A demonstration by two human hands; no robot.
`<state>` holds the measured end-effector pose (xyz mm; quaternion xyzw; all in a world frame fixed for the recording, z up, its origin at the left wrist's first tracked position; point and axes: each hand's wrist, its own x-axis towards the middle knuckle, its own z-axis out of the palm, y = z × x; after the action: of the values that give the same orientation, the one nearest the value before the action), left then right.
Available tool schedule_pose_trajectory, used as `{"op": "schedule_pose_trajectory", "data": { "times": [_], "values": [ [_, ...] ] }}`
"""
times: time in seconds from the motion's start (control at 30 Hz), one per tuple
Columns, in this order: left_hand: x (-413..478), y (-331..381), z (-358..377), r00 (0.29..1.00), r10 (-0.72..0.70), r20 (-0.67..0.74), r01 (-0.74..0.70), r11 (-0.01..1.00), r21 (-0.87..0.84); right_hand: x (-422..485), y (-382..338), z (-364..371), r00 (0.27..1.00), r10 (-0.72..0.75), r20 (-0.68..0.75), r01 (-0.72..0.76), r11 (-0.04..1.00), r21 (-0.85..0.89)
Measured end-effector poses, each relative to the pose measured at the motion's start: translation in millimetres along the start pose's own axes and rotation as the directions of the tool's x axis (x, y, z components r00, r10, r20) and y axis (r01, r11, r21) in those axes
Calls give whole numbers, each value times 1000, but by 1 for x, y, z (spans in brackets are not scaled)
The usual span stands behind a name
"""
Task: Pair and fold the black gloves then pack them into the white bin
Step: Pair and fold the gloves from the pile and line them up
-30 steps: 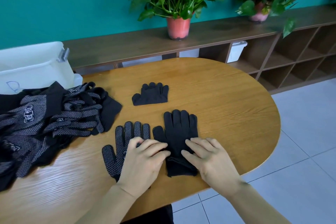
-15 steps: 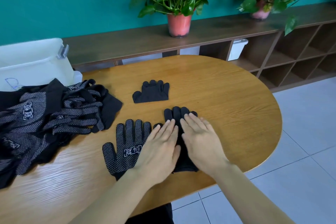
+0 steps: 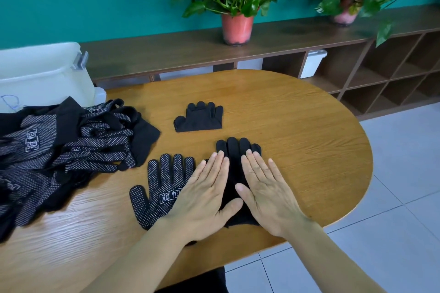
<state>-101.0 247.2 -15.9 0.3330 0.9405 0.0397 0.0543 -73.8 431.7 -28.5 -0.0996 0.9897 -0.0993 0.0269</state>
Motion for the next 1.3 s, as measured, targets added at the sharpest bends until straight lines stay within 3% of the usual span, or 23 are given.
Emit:
{"op": "schedule_pose_trajectory", "data": {
  "times": [0.17,0.23,0.3,0.37,0.47,0.53,0.77,0.9,1.03,1.2,1.3],
  "values": [
    [-12,7,10,997,37,72,-45,993,113,-11,6,16,999,-19,-39,15,995,-97],
    [-14,2,11,996,50,75,-62,985,161,-12,9,12,1000,-10,14,11,994,-112],
    [-18,-8,9,998,57,-30,-52,989,141,-18,11,3,1000,0,24,3,994,-108],
    [-27,-16,9,971,108,-211,-86,990,112,-27,16,-2,997,2,-71,-5,999,-46],
    [-39,-16,16,892,256,-372,-242,967,82,-42,20,-2,972,-90,-219,78,995,-65],
    [-41,-10,17,853,314,-416,-311,947,76,-48,18,-1,958,-164,-237,145,985,-96],
    [-27,-4,12,858,284,-428,-306,952,16,-48,16,13,930,-318,-184,274,934,-230],
    [-23,0,11,825,286,-488,-323,946,10,-46,15,14,911,-323,-257,287,943,-169],
    [-28,6,17,788,168,-592,-306,942,-141,-38,12,11,881,-271,-388,284,958,-23],
    [-42,-2,19,897,153,-416,-259,943,-211,-32,21,18,856,-248,-453,303,952,52],
    [-40,-5,16,911,140,-388,-217,963,-162,-31,24,21,835,-199,-513,299,947,120]
  ]
}}
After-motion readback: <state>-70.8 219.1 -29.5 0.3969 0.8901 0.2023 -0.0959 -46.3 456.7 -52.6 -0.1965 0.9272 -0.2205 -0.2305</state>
